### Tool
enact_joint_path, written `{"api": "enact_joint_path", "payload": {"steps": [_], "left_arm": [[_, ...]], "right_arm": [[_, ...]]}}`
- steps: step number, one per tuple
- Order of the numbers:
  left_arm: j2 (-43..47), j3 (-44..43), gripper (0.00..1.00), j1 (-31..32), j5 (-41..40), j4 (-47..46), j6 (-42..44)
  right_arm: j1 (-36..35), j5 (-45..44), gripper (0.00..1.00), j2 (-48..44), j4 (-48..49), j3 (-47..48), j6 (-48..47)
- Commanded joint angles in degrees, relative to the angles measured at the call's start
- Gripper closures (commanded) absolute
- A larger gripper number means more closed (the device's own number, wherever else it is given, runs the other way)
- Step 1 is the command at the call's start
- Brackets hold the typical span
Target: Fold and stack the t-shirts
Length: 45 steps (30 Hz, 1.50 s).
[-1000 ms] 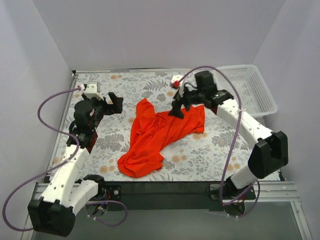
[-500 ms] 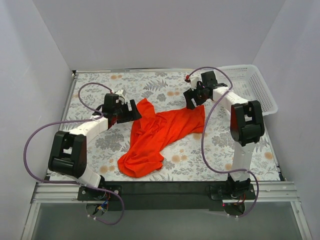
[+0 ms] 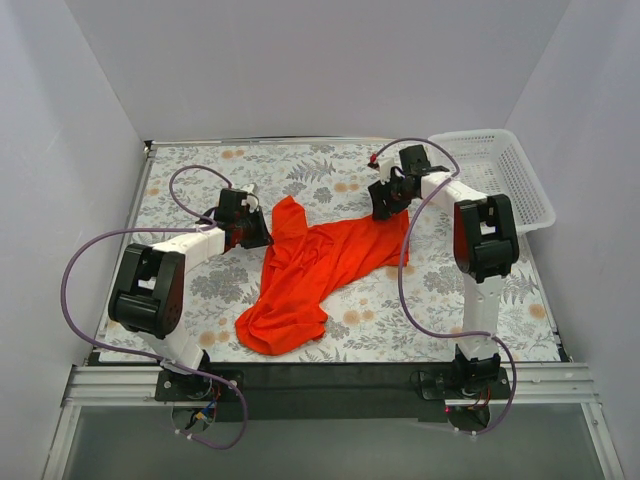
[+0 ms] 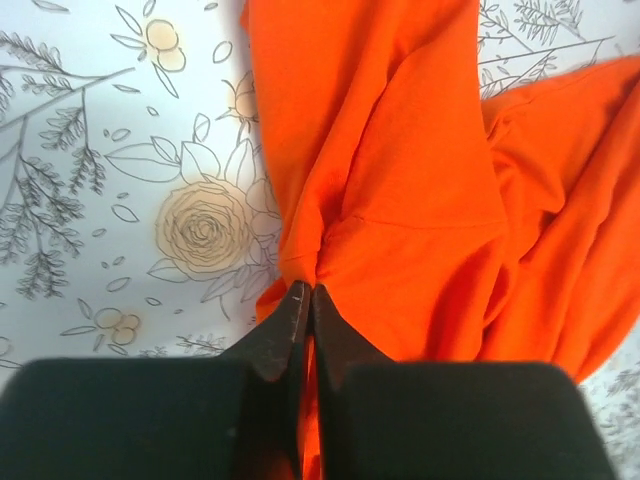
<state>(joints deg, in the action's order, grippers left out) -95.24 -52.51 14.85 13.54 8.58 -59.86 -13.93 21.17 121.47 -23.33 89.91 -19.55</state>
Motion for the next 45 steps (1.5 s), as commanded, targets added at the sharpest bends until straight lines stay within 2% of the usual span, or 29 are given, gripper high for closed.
{"api": "enact_joint_path", "payload": {"steps": [1,2,4,5,6,7,11,12,16,18,19,20,21,23,24,25,28,30,31,32,33,37,38,39,41,42,43,44,45], "left_arm": [[3.04,-2.07,1.00,0.09,-3.51,-0.32,0.62],[3.31,-2.07,1.00,0.09,-4.48,-0.40,0.62],[3.57,-2.33,1.00,-0.17,-6.50,-0.76,0.70],[3.48,-2.68,1.00,-0.44,-7.12,-0.84,0.70],[3.31,-3.29,1.00,-0.96,-7.65,-0.84,0.79],[2.96,-3.82,1.00,-1.31,-8.35,-0.76,0.71],[1.47,-6.11,1.00,-3.07,-9.84,-0.58,0.79],[1.03,-6.81,1.00,-3.86,-10.02,-0.23,0.88],[-2.49,-12.07,1.00,-6.23,-10.99,0.65,1.32],[-5.02,-13.75,1.00,-7.64,-10.82,0.74,1.15],[-5.82,-14.72,1.00,-7.99,-10.82,0.82,0.97],[-6.70,-16.29,1.00,-8.34,-10.55,0.91,0.36],[-7.32,-17.26,1.00,-8.61,-10.20,0.83,0.09],[-9.43,-19.81,1.00,-8.87,-9.85,0.91,-0.26],[-10.05,-20.52,1.00,-8.96,-9.59,1.00,-0.70],[-10.57,-21.05,1.00,-8.96,-8.80,1.18,-0.96],[-11.11,-21.76,1.00,-9.05,-7.57,1.70,-1.32],[-9.53,-20.19,0.74,-9.14,-5.99,1.70,-1.14],[-8.65,-19.48,0.63,-9.05,-5.55,1.62,-0.97],[-6.21,-18.69,0.44,-9.14,-4.85,1.70,-0.79],[-4.79,-17.81,0.40,-9.14,-4.58,1.62,-0.44],[4.34,-11.23,0.32,-9.14,-4.75,0.74,0.96],[6.10,-10.17,0.32,-9.14,-4.58,0.74,1.40],[9.08,-8.94,0.32,-9.05,-3.36,0.56,1.67],[10.86,-5.69,0.32,-9.14,-0.98,0.56,2.37],[11.13,-4.80,0.32,-9.14,0.16,0.56,2.46],[10.87,-4.27,0.32,-9.14,1.82,0.56,2.38],[10.17,-3.83,0.33,-9.14,2.97,0.39,2.29],[9.38,-4.09,0.34,-9.14,3.59,0.39,1.85]], "right_arm": [[-0.13,2.03,0.52,1.31,-1.98,2.64,-0.05],[-0.13,2.21,0.56,1.49,-2.07,2.64,-0.14],[-0.13,2.65,0.71,1.49,-2.16,2.73,-0.22],[-0.13,2.74,0.79,1.23,-2.07,2.73,-0.40],[-0.04,2.82,0.94,0.44,-2.07,2.73,-0.84],[0.05,3.17,0.99,-0.09,-1.98,2.90,-0.93],[0.83,5.19,0.99,-5.09,-1.98,1.25,-2.85],[1.27,6.24,0.99,-8.93,-1.98,0.10,-3.64],[5.48,15.19,0.99,-20.46,-3.29,-7.71,-13.10],[6.28,17.49,0.99,-26.77,-8.55,-12.90,-19.35],[6.46,18.63,0.99,-28.81,-11.18,-14.83,-22.86],[6.46,20.47,0.99,-30.66,-14.78,-16.68,-32.47],[6.46,21.54,0.99,-34.42,-21.77,-21.05,-37.18],[6.55,21.64,0.99,-38.74,-27.35,-26.08,-45.45],[6.46,21.55,0.99,-43.38,-31.12,-28.80,-57.15],[6.46,20.94,0.99,-46.03,-37.34,-33.87,-61.18],[5.07,16.38,0.99,-56.58,-44.93,-43.55,-73.21],[3.48,11.81,0.99,-62.98,-45.57,-47.00,-74.23],[2.69,10.57,0.72,-64.76,-45.49,-48.24,-73.71],[2.68,9.26,0.61,-66.00,-43.14,-48.77,-71.96],[2.68,8.55,0.57,-67.49,-40.24,-48.51,-68.64],[3.04,7.75,0.46,-64.09,-15.48,-44.57,-43.09],[3.12,7.66,0.46,-62.08,-10.56,-43.34,-31.72],[3.04,7.83,0.46,-56.49,-3.20,-40.37,-27.34],[3.12,8.45,0.46,-49.70,1.34,-35.62,-15.77],[3.12,8.97,0.43,-42.44,3.01,-30.11,-13.43],[2.86,8.11,0.41,-38.98,4.33,-27.45,-10.01],[2.95,6.97,0.42,-35.46,5.22,-24.81,-7.20],[2.95,5.91,0.49,-29.07,5.49,-18.52,-3.17]]}}
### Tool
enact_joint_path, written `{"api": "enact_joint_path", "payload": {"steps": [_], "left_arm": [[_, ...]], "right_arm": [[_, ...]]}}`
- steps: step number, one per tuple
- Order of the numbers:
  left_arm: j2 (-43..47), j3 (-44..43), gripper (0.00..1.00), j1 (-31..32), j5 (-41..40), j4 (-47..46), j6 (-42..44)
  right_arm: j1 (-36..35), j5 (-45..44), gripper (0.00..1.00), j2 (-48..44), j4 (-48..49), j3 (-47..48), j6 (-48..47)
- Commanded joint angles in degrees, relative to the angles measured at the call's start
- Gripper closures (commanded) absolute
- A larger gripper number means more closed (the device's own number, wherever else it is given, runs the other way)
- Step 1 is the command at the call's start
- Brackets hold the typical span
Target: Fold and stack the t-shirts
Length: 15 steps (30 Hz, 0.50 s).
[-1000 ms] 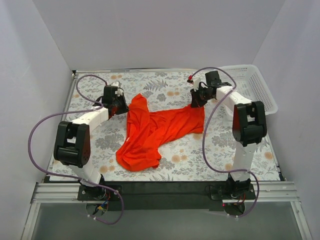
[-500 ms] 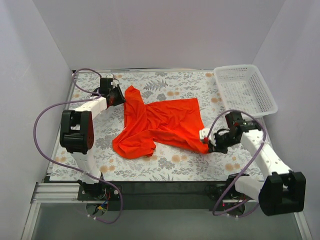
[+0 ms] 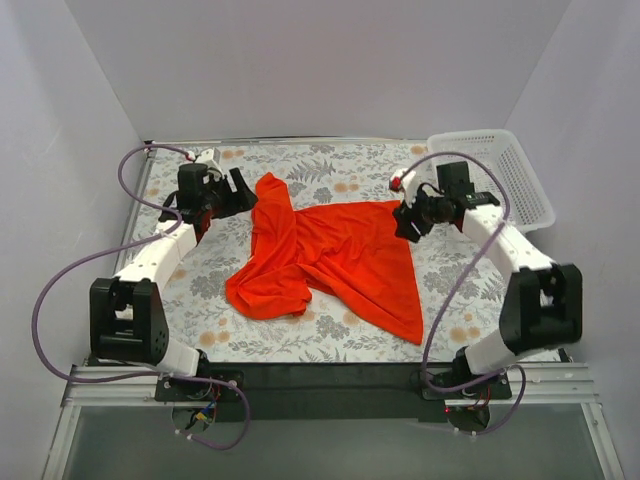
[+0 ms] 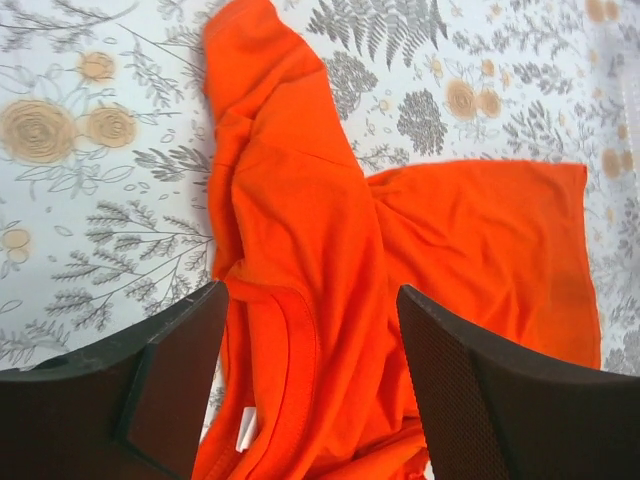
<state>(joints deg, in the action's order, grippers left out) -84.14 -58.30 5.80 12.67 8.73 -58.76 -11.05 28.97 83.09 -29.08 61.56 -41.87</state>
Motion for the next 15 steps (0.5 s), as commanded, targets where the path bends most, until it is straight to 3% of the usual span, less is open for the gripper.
{"api": "enact_joint_path", "payload": {"steps": [1,7,15], "left_arm": [[-4.17,1.35,0.38,-0.09,5.60,0.06,0.41],[-12.71,-4.53,0.45,-0.09,3.78,-0.56,-1.18],[-20.00,-9.55,0.47,-0.09,4.21,-0.56,-1.27]], "right_arm": [[-0.11,-3.03,0.51,12.33,11.15,12.50,21.11],[-0.11,-13.74,0.56,28.34,9.32,29.37,28.93],[-0.29,-21.59,0.56,37.05,8.16,33.36,28.25]]}}
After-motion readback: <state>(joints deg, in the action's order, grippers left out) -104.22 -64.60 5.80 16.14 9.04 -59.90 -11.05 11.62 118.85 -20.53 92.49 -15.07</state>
